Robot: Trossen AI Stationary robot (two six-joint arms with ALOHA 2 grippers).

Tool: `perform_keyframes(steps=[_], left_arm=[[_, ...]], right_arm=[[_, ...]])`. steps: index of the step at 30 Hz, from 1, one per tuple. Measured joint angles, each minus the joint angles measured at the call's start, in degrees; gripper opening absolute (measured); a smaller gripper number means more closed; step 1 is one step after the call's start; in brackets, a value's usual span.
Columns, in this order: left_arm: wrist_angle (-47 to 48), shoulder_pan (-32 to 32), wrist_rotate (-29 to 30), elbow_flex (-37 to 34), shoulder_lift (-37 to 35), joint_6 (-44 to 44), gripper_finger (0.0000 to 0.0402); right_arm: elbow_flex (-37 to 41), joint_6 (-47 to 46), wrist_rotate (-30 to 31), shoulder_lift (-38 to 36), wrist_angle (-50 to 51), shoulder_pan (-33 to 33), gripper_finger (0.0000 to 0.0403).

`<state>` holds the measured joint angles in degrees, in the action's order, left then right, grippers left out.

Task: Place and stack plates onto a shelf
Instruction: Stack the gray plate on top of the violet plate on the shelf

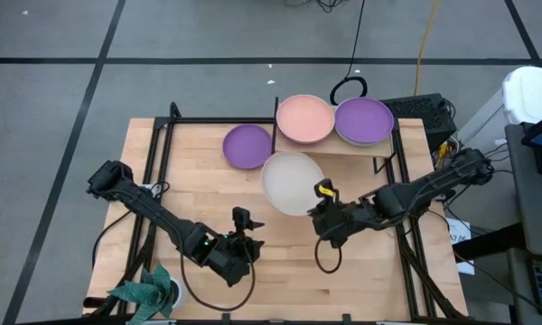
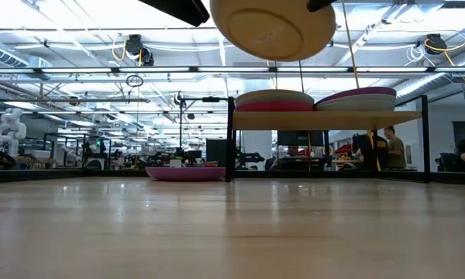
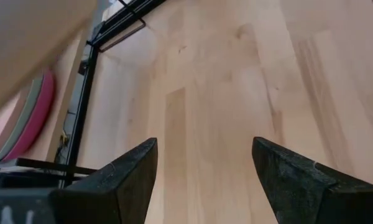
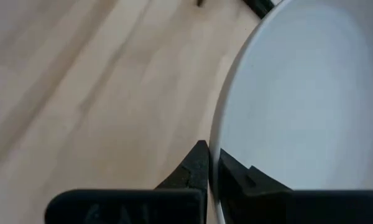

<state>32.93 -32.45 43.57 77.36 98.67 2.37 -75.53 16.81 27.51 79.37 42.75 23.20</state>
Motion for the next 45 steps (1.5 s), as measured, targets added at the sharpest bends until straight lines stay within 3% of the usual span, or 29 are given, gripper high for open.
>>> perform_keyframes(steps=[10, 23, 36, 39, 45], left_arm=[[0.85, 2.79, 0.02, -0.02, -0.01, 2.96, 0.0266], [5.61, 7.85, -0.76, -0.02, 0.00, 8.68, 0.0266], [6.38, 9.25, -2.25, -0.09, 0.00, 10.73, 0.0266], [6.38, 9.22, -2.31, -0.09, 0.00, 11.77, 0.0266], [6.47, 9.00, -2.35, -0.09, 0.00, 12.39, 0.0266]], right_arm=[[-5.77, 6.11, 1.25, 0.00, 10.13, -6.84, 0.0002], [-5.87, 11.67, 1.75, -1.27, 20.89, -24.41, 0.0002], [-3.43, 12.58, 0.55, -11.04, 22.03, -42.35, 0.0002], [-1.75, 12.50, -2.65, -12.28, 21.51, -45.90, 0.0002], [2.41, 11.48, -3.76, -12.47, 20.92, -49.99, 0.0002]])
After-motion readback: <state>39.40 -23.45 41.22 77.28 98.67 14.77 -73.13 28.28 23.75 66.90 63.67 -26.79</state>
